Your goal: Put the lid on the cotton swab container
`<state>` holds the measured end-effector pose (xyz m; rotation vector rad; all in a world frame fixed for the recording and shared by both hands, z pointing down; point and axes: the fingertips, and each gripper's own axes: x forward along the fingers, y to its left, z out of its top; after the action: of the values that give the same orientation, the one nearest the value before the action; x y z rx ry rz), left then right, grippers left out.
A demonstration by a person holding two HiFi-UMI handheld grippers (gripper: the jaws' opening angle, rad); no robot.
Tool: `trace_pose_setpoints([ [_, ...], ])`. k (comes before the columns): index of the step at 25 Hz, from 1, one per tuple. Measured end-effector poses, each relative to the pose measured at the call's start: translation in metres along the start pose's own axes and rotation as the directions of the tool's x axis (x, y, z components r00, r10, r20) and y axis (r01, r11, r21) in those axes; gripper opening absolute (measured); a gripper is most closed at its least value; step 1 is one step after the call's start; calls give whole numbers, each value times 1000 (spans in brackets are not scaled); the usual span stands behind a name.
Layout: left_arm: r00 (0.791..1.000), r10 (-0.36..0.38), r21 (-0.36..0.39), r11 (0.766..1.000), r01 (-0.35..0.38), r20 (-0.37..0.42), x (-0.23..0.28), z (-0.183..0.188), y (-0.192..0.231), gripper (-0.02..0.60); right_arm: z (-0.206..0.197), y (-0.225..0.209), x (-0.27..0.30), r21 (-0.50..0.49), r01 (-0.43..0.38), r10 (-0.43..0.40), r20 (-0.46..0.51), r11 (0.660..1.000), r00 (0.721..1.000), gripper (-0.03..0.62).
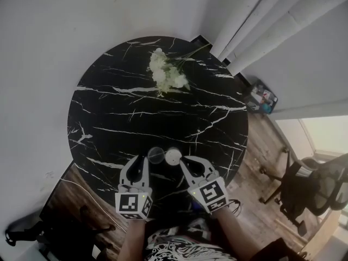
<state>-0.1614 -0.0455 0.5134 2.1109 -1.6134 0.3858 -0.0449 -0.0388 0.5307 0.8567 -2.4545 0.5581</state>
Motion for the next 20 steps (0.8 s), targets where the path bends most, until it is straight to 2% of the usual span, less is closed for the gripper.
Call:
trace_pose_setpoints([
  [9,998,21,-1,1000,-21,-59,6,-17,6,34,0,1,0,-18,6,-6,-5,1000,1000,20],
  [14,997,15,-12,1000,-16,-79,10,-23,6,34,0,4,2,-94,4,-6,-27,996,1000,20],
  [20,995,1,-13,1000,-2,-97,14,-29,4,34,1,4,3,-77,7,-8,-14,997,1000,20],
])
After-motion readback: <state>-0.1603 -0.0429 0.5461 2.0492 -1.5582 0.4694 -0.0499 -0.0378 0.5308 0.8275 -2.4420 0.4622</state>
